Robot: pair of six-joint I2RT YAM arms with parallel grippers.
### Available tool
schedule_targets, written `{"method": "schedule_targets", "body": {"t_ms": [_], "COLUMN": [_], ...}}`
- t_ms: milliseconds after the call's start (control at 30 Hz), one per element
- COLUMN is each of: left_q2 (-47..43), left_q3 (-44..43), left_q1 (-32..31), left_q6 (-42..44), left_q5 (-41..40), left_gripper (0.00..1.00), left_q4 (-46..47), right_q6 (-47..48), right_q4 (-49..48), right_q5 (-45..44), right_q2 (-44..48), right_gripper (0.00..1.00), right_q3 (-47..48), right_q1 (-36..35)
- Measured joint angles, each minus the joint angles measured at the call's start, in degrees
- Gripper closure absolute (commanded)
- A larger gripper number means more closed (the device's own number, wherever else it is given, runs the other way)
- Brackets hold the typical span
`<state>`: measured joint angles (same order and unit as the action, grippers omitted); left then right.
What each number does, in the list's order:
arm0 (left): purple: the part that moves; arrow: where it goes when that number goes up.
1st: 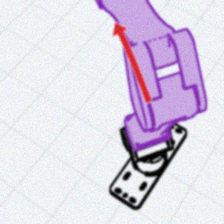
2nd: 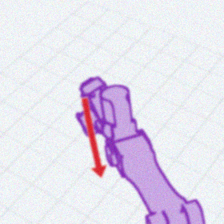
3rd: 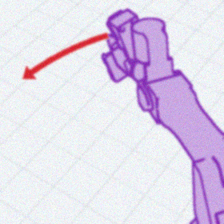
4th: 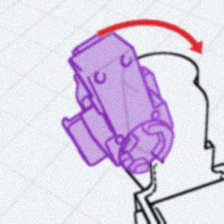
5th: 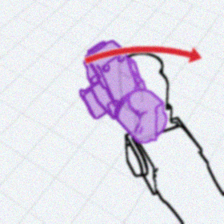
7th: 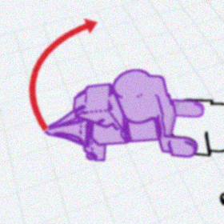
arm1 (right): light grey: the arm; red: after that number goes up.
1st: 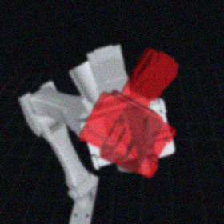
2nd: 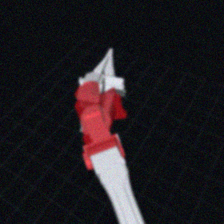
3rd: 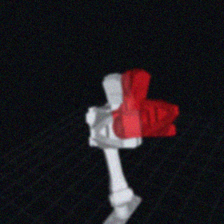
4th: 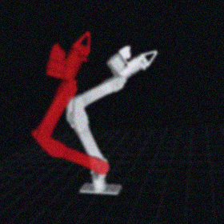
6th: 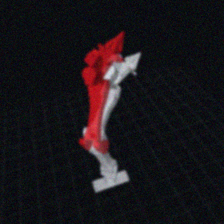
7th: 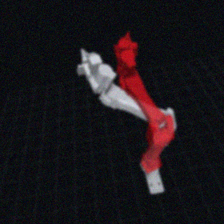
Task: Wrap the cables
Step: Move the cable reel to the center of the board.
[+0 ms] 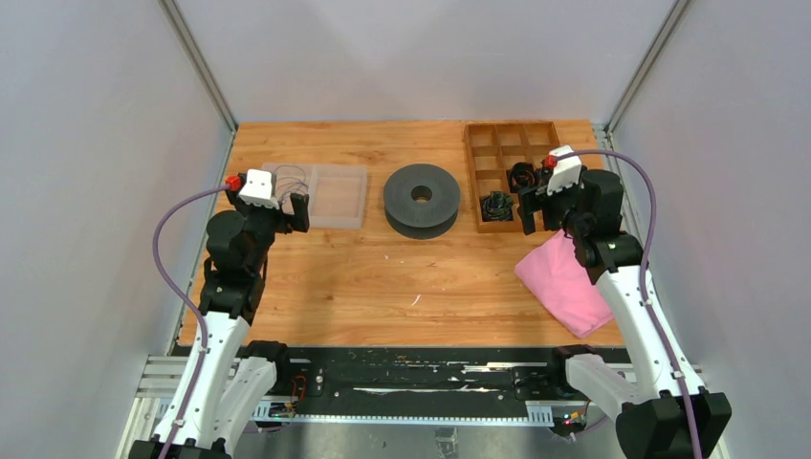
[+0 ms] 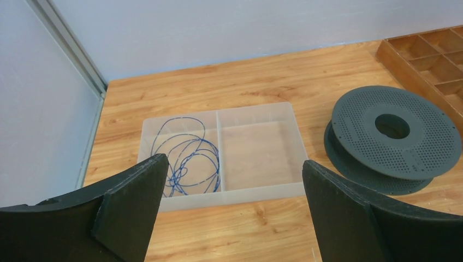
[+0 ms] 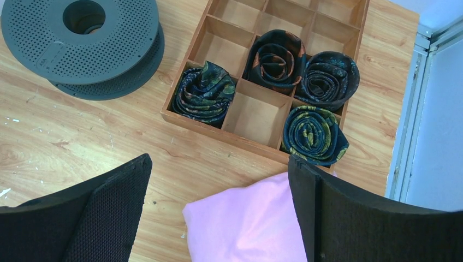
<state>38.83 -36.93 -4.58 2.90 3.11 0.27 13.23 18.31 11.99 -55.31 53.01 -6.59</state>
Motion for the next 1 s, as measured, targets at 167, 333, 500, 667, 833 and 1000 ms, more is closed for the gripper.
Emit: {"method": "schedule_targets", "body": {"t_ms": [167,333,500,667,833,1000], "left_q2": [0.0,0.0,-0.1,-0.3,-0.3,0.4], "left_q3": [0.0,0.0,0.1,0.1,0.1,0.1], "left_q1": [0.0,0.0,0.0,0.0,0.0,0.0], "left_q6": [0.0,0.1,0.2,0.8,1.3,2.1], "left_q5": [0.6,0.9,1.1,1.7,2.0,4.3], "left_gripper": [0.02,0.02,0.02,0.02,0.02,0.02], "left_q4": [0.6,1.1,1.2,1.1,0.7,-0.1], "right_q6": [0.0,0.0,0.0,0.5,2.4,4.8], "right_q4": [-0.4,-0.4,-0.4,-0.3,0.2,2.3], "right_q5": [0.0,0.7,0.4,-0.7,-0.5,-0.1], "right_q2": [0.0,-0.1,0.0,1.2,0.2,-10.0], "right_gripper": [0.06,0.06,0.06,0.06,0.06,0.06], "right_q3": [-0.4,-0.4,-0.4,-0.4,0.9,8.0], "right_q1": [0.0,-0.2,-0.2,-0.2,-1.0,-6.1]}}
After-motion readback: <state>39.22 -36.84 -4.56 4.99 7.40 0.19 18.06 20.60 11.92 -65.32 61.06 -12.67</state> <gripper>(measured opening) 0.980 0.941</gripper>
